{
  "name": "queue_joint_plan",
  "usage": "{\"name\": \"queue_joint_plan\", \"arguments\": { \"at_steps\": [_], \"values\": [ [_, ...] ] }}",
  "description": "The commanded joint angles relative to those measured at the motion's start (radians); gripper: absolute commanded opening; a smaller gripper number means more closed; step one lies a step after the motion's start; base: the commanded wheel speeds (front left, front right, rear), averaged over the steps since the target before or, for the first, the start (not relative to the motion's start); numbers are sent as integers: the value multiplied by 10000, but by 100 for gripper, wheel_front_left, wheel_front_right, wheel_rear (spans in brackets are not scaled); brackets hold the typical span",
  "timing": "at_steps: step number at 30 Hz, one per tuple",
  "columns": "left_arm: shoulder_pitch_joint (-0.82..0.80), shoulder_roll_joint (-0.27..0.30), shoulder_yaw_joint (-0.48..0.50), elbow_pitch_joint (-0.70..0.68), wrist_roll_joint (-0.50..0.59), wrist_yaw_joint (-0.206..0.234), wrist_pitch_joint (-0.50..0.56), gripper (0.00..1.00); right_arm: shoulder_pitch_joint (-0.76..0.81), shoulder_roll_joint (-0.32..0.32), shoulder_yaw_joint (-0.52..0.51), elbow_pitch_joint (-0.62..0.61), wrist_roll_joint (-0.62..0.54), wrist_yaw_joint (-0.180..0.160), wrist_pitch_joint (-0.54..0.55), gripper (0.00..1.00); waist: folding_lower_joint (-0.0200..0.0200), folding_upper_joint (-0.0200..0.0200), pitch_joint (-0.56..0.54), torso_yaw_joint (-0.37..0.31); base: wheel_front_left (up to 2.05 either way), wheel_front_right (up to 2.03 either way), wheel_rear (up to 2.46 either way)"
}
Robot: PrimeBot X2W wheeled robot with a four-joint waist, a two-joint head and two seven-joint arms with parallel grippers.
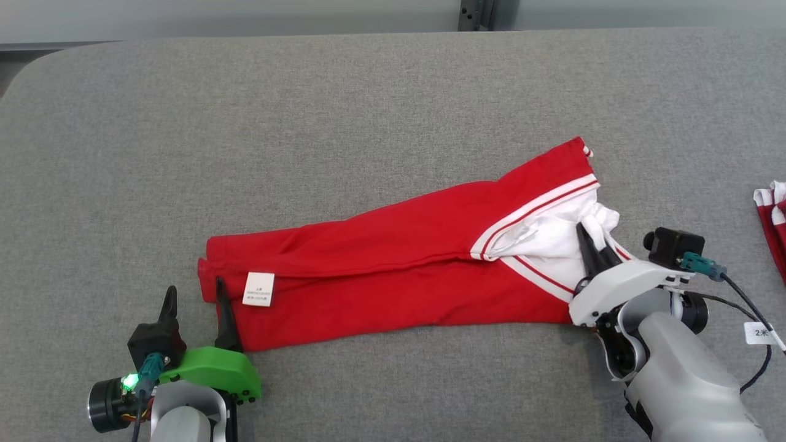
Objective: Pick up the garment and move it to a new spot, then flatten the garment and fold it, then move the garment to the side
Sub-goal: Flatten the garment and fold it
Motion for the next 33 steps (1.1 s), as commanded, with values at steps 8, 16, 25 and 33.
{"name": "queue_joint_plan", "arguments": {
  "at_steps": [8, 16, 25, 33],
  "values": [
    [66, 39, 27, -12, 41, 21, 0, 100, 350, -198, -1152, -892, -437, -24, 16, 0, 1, 0, -200, -214, 0, 0, 0],
    [145, 39, -7, 49, 78, -46, 0, 100, 602, 209, -500, -2095, -398, -16, 17, 0, 1, 0, -383, -269, 0, 0, 0],
    [277, 40, -164, 86, -58, -70, 0, 100, 831, 380, 1503, -2928, 566, -16, 17, 0, 1, 0, -558, 117, 0, 0, 0],
    [300, 39, -521, 45, -228, -33, 2, 100, 466, 458, 3425, -3039, 1348, -14, 17, 0, 1, 0, -581, 797, 0, 0, 0]
  ]
}}
